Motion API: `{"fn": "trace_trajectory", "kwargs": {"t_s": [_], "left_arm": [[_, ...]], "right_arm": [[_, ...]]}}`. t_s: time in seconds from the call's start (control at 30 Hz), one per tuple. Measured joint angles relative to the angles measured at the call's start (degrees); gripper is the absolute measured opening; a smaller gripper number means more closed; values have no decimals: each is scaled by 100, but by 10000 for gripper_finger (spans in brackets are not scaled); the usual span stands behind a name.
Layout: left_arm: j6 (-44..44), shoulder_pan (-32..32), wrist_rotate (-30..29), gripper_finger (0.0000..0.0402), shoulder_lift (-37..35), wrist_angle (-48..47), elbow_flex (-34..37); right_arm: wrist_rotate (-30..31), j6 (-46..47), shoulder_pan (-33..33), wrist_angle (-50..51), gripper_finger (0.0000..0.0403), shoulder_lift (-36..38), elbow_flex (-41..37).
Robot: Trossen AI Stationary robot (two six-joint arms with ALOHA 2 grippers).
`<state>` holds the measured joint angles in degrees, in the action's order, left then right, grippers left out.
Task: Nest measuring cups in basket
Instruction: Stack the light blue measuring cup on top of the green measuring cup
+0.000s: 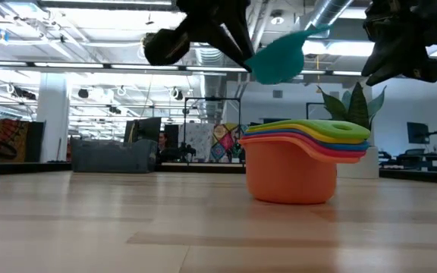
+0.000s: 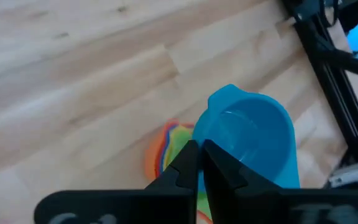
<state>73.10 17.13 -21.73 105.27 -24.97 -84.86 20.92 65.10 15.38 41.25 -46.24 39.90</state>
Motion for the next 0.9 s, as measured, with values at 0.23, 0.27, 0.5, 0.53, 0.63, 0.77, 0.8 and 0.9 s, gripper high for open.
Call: {"fn": "trace_trajectory", "kwargs": {"t_s": [0.23,0.27,0.5,0.53,0.63,0.77,0.8,0.9], "left_arm": [[-69,165,-126,0,-2,-236,-7],[-32,168,-133,0,7,-238,-7],[235,197,48,0,374,38,-44],[265,203,38,0,376,7,-44],[304,200,63,0,448,73,-56],[384,198,167,0,507,49,-57],[398,198,189,0,513,-13,-53],[446,198,185,0,540,19,-48]], "right_arm": [[5,-7,-2,-13,119,0,0],[5,-7,-2,-15,119,2,0],[3,-9,-2,-88,119,0,0],[3,-8,0,-129,119,7,0],[0,-9,2,-152,119,0,-2],[-10,-24,48,-177,119,0,0],[-11,-24,70,-193,119,0,0],[-10,-22,158,-190,119,0,0]]}}
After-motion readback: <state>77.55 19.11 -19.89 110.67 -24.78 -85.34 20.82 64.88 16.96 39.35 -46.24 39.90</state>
